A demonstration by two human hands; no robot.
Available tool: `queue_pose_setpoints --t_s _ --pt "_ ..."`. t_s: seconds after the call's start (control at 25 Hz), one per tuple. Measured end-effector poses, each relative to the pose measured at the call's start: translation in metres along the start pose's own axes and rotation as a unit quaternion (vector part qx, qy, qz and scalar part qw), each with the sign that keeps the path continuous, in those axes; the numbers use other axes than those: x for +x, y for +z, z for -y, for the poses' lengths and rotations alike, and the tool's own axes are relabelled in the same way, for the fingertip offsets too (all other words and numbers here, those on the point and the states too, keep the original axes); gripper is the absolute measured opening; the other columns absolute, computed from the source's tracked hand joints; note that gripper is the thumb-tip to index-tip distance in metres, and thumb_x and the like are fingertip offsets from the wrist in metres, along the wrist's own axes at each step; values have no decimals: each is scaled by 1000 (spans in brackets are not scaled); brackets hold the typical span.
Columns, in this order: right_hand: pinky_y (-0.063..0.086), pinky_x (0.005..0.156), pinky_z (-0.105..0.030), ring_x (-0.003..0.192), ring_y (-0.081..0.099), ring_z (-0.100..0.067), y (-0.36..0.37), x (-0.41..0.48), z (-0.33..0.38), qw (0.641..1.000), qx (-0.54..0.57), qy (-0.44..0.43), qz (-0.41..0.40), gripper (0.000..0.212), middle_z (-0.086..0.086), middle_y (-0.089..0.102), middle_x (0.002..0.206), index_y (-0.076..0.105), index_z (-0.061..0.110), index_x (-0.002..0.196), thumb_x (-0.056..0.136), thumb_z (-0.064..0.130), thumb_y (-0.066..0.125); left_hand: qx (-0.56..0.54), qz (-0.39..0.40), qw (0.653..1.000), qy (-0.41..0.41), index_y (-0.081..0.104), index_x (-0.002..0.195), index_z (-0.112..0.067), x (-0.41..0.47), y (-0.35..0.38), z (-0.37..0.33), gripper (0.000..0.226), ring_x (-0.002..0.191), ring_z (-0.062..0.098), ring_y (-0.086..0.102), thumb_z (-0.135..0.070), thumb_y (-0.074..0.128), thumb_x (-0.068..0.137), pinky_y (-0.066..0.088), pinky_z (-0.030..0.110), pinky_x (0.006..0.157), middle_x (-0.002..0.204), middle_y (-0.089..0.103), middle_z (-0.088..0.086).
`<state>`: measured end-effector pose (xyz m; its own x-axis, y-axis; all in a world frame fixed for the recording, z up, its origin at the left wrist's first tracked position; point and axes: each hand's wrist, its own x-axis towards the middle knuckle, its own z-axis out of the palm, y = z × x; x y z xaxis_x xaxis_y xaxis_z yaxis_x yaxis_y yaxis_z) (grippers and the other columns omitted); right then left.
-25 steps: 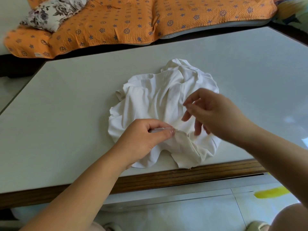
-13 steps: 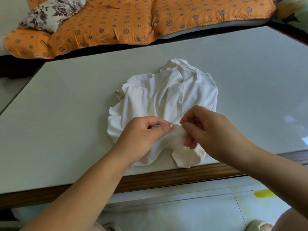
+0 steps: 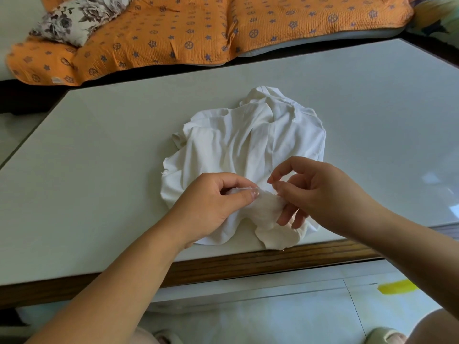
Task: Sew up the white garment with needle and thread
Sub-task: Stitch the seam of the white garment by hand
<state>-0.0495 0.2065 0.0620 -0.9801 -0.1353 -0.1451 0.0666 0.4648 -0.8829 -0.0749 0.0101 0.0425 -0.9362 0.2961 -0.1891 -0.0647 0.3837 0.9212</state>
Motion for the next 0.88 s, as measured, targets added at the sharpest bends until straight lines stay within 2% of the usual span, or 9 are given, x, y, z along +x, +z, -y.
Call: queue_pose_setpoints --t_s 0.2,0.36,0.56,0.72,0.88 --pt "59 64 -33 66 73 -27 -5 1 1 999 5 19 32 16 -4 73 65 75 29 91 91 17 65 13 3 1000 11 77 91 -27 0 -1 -1 8 89 1 68 -25 72 86 52 20 87 89 75 -11" --pt "57 64 -27 64 72 -20 -8 2 2 998 8 42 38 14 -3 74 65 77 23 83 89 15 67 33 -6 999 29 76 91 -27 0 -3 -2 7 86 -3 67 -25 70 87 48 10 77 86 74 -14" --pt "51 57 -13 56 69 -13 -6 0 4 997 27 59 52 13 -6 74 64 74 19 86 92 14 65 25 -1 999 29 75 90 -29 1 -5 -3 7 88 -2 67 -26 71 86 48 12 79 88 74 -14" --pt "56 62 -17 58 71 -16 -6 0 4 995 44 57 64 19 -9 74 64 75 20 90 92 7 62 20 1 1000 23 76 89 -29 -1 -6 -4 7 87 -2 67 -25 70 86 48 14 81 88 74 -14" --pt "53 58 -15 56 70 -14 -7 -2 6 995 44 57 69 23 -8 73 64 76 20 87 92 3 60 16 3 1000 16 76 89 -29 -2 -6 -5 8 85 -2 66 -24 70 87 47 17 82 84 74 -15"
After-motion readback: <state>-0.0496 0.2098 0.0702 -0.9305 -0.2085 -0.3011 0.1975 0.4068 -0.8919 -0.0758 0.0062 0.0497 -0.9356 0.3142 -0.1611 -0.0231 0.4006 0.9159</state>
